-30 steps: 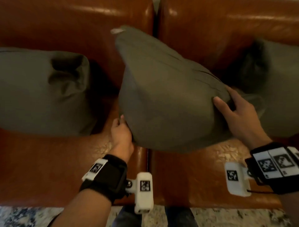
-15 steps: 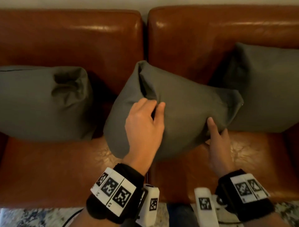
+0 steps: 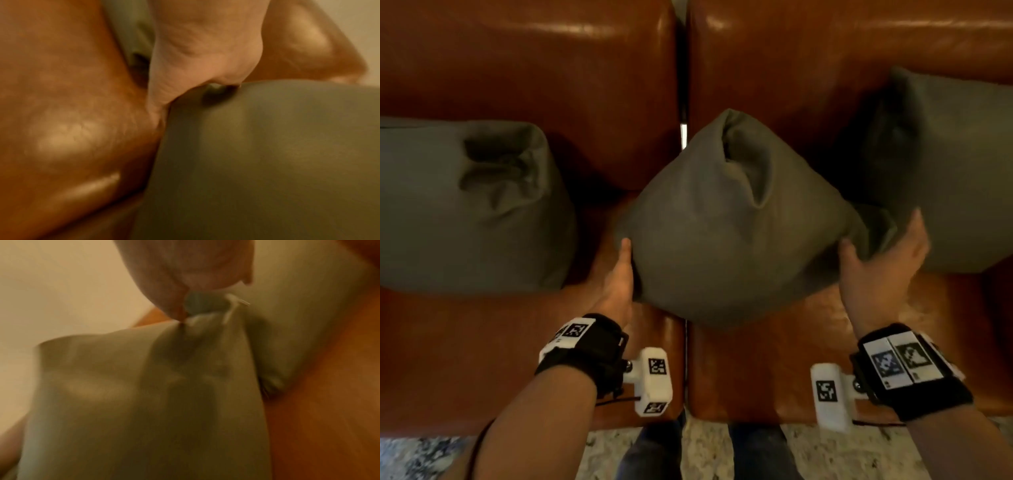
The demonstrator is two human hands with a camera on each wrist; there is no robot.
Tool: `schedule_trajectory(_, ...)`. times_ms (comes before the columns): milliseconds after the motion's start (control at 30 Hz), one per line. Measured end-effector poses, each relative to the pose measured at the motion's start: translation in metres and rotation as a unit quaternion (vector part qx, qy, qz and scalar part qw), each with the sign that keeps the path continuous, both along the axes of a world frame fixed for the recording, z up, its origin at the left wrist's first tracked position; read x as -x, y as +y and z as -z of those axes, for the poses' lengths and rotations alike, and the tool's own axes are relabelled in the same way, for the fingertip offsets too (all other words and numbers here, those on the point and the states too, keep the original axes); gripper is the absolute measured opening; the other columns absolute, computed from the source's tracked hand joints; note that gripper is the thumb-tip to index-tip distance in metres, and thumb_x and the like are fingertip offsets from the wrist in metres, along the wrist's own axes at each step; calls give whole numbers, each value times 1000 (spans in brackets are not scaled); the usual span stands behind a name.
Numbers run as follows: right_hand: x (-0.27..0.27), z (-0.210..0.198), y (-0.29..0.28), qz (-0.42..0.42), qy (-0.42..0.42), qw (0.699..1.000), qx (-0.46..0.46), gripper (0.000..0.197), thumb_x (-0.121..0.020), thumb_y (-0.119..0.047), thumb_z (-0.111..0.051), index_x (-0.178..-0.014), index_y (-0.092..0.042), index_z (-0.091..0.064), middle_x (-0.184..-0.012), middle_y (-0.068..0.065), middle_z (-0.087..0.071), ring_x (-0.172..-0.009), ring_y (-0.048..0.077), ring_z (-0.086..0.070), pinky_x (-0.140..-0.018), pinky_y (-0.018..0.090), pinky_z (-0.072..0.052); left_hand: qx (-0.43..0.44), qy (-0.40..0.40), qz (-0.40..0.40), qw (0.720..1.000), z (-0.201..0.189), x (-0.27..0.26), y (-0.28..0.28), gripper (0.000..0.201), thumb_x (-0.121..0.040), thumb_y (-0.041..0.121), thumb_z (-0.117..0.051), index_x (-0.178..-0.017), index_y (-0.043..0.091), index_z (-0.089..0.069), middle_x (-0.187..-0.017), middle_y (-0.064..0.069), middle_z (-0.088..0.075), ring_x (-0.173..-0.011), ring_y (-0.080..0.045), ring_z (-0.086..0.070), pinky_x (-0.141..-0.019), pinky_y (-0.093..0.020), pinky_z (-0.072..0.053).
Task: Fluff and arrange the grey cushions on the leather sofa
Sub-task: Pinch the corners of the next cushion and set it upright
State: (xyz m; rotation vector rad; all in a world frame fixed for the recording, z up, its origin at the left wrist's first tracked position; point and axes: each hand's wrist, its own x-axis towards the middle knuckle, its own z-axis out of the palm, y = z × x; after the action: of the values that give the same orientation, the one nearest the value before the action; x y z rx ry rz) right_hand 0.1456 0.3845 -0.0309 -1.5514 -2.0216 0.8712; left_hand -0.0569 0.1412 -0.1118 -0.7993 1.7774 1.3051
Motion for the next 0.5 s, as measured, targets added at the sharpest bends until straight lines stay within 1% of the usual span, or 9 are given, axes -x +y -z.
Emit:
schedule_trajectory(33, 11, -11, 1, -70, -17, 996, -48, 84, -88, -39, -67, -154, -20, -19, -161, 7, -19, -148, 22, -18, -119, 41, -20, -19, -6, -26, 999, -2, -1, 4, 70, -82, 69, -56, -129, 18, -58, -122, -4, -65, -111, -26, -62, -100, -48, -49)
schedule_trajectory(67, 26, -20, 2, -146, -37, 987, -54, 79, -91, -49, -60, -154, -23, -20, -162, 4, -17, -149, 20, -14, -120, 41, -16, -25, 2, -45, 999, -4, -1, 8, 58, -88, 60, -55, -126, 17, -60, -120, -4, -65, -108, -26, -63, -98, -47, -50)
schedule_trajectory(133, 56, -29, 1, -252, -88, 963, 25, 79, -90, -68, -42, -154, -26, -23, -162, 0, -20, -150, 19, -16, -122, 47, -14, -31, 32, -56, 997, -11, -2, 9, 44, -96, 48, -51, -122, 15, -62, -121, -5, -66, -106, -26, -64, -98, -47, -50)
schedule_trajectory(167, 67, -32, 0, -269, -97, 956, 59, 80, -89, -71, -37, -154, -26, -23, -162, -1, -23, -149, 19, -19, -121, 49, -17, -38, 54, -60, 996, -18, -1, 8, 38, -97, 45, -50, -119, 17, -64, -120, -7, -67, -105, -26, -64, -97, -47, -51)
schedule_trajectory(233, 74, -37, -4, -240, -60, 966, 74, 75, -90, -69, -37, -153, -28, -29, -157, -4, -33, -144, 16, -30, -119, 41, -23, -55, 102, -64, 991, -38, 3, 6, 28, -98, 42, -50, -104, 23, -69, -112, -6, -71, -103, -25, -66, -97, -49, -51)
schedule_trajectory(300, 65, -41, -8, -191, 25, 977, 90, 64, -92, -61, -39, -149, -30, -36, -148, -7, -45, -134, 10, -41, -111, 30, -32, -72, 175, -54, 981, -61, 9, 6, 28, -99, 41, -48, -94, 25, -71, -106, -1, -73, -103, -21, -67, -98, -48, -50)
schedule_trajectory(333, 58, -40, -11, -163, 66, 978, 112, 60, -93, -58, -38, -147, -31, -38, -143, -10, -49, -128, 7, -45, -107, 28, -35, -80, 216, -38, 972, -74, 12, 7, 30, -98, 42, -48, -91, 26, -73, -105, 0, -73, -104, -20, -68, -97, -46, -51)
schedule_trajectory(433, 40, -14, -17, -103, 130, 964, 207, 52, -99, -53, -33, -147, -32, -36, -140, -9, -50, -127, 11, -48, -107, 36, -39, -61, 330, 55, 940, -107, 17, 17, 34, -100, 43, -44, -92, 27, -73, -101, 4, -73, -100, -14, -67, -90, -36, -52)
schedule_trajectory(500, 32, 10, -20, -85, 133, 950, 268, 61, -92, -68, -35, -145, -37, -39, -143, -9, -50, -131, 15, -47, -111, 44, -38, -13, 380, 128, 916, -111, 17, 27, 34, -101, 43, -40, -103, 26, -70, -104, 4, -70, -100, -12, -64, -88, -33, -50)
